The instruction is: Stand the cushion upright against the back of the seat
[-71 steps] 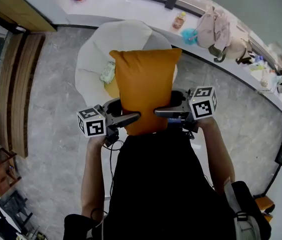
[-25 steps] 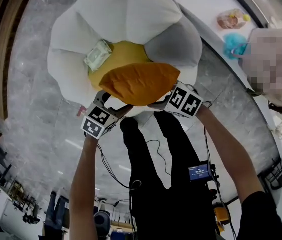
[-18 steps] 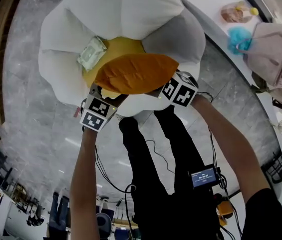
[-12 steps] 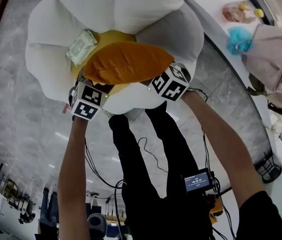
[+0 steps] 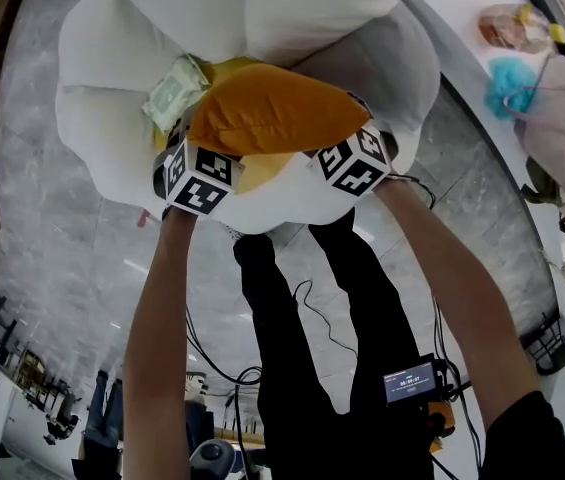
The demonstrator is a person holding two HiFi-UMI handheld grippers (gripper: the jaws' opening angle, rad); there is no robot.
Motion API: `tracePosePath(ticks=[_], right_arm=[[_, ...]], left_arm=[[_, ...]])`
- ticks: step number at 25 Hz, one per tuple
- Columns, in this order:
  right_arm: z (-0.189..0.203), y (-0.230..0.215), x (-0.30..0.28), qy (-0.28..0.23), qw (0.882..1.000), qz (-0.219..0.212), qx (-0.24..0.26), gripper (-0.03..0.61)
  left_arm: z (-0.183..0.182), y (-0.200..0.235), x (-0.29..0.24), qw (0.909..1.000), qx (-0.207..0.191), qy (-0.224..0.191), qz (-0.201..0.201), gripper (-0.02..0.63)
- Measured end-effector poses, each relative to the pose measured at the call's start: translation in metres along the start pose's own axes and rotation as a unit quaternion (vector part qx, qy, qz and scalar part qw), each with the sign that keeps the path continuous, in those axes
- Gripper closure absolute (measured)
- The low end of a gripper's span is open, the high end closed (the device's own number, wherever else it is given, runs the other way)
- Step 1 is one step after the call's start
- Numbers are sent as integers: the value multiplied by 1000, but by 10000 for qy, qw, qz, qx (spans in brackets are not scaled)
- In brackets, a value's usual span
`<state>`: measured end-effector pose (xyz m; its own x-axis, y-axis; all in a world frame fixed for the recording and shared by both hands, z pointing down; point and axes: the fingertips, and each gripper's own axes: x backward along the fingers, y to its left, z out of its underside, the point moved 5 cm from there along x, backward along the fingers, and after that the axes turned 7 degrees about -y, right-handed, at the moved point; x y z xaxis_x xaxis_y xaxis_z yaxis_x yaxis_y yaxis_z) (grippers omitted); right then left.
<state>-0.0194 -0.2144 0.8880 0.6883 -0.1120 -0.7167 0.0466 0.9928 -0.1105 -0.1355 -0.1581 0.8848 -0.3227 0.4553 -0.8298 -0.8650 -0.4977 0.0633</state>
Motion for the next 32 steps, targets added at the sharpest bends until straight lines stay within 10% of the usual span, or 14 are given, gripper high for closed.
tracePosePath(ticks=[32], right_arm=[[13,-60,-4,503,9711,-406,-2298,209]], left_arm=[[-11,14,15,9983,496,-286,-129,349]])
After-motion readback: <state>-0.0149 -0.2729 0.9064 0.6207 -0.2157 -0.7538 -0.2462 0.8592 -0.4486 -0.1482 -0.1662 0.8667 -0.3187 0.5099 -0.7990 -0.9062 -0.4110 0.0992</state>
